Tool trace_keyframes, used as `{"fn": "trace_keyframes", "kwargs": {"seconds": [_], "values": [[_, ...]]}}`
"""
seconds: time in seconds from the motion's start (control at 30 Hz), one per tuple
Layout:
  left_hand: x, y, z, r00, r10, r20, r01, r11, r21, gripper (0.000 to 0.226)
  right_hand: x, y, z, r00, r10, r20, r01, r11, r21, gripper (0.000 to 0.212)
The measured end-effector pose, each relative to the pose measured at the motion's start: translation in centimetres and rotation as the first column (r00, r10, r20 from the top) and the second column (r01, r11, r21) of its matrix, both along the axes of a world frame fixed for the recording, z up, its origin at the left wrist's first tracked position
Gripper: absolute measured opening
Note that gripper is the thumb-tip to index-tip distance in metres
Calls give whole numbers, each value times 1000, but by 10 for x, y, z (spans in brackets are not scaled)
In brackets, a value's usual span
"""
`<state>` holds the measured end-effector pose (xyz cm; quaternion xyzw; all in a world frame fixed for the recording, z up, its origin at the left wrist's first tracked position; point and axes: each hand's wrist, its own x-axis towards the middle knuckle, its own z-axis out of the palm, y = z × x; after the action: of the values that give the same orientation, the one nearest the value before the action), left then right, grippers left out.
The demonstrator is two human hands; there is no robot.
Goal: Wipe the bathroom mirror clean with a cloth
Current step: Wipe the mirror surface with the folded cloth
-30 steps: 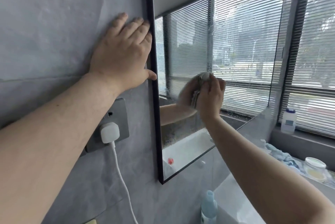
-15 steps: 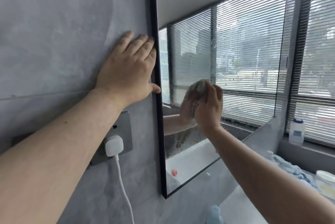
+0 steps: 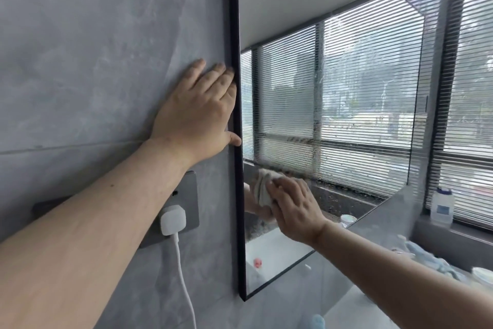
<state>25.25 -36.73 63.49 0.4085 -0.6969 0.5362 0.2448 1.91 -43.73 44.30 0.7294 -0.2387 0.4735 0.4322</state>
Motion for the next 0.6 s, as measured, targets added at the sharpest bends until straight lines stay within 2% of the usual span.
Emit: {"fn": "trace_keyframes", "kwargs": {"seconds": [0.07, 0.17, 0.23, 0.3, 0.37, 0.43, 0.53, 0.6], "values": [[0, 0, 0, 1000, -4, 1, 4, 1000, 1, 106, -5, 5, -1, 989, 12, -146, -15, 1000, -19, 28], [0, 0, 0, 1000, -4, 3, 4, 1000, -7, 106, -3, 2, 26, 991, 37, -125, -44, 997, -56, 25], [0, -1, -1, 1000, -8, 3, 8, 1000, -11, 107, 3, 1, 63, 999, 40, 24, -38, 997, -74, 31], [0, -2, 0, 1000, -24, -2, 24, 1000, -10, 106, 9, 2, 113, 971, 35, 237, -31, 999, -18, 33], [0, -4, -1, 999, -35, -5, 35, 999, -10, 105, 13, 2, 164, 899, 24, 438, -66, 994, 82, 32], [1, -4, -1, 999, -36, -3, 36, 999, -13, 104, 18, 2, 204, 808, 60, 586, -152, 982, 108, 30], [1, -3, -1, 1000, -27, -1, 27, 1000, -17, 104, 31, 5, 218, 696, 155, 701, -292, 953, 79, 26], [1, -3, -1, 1000, -25, 1, 25, 999, -26, 106, 39, 12, 195, 693, 168, 701, -328, 940, 99, 24]]}}
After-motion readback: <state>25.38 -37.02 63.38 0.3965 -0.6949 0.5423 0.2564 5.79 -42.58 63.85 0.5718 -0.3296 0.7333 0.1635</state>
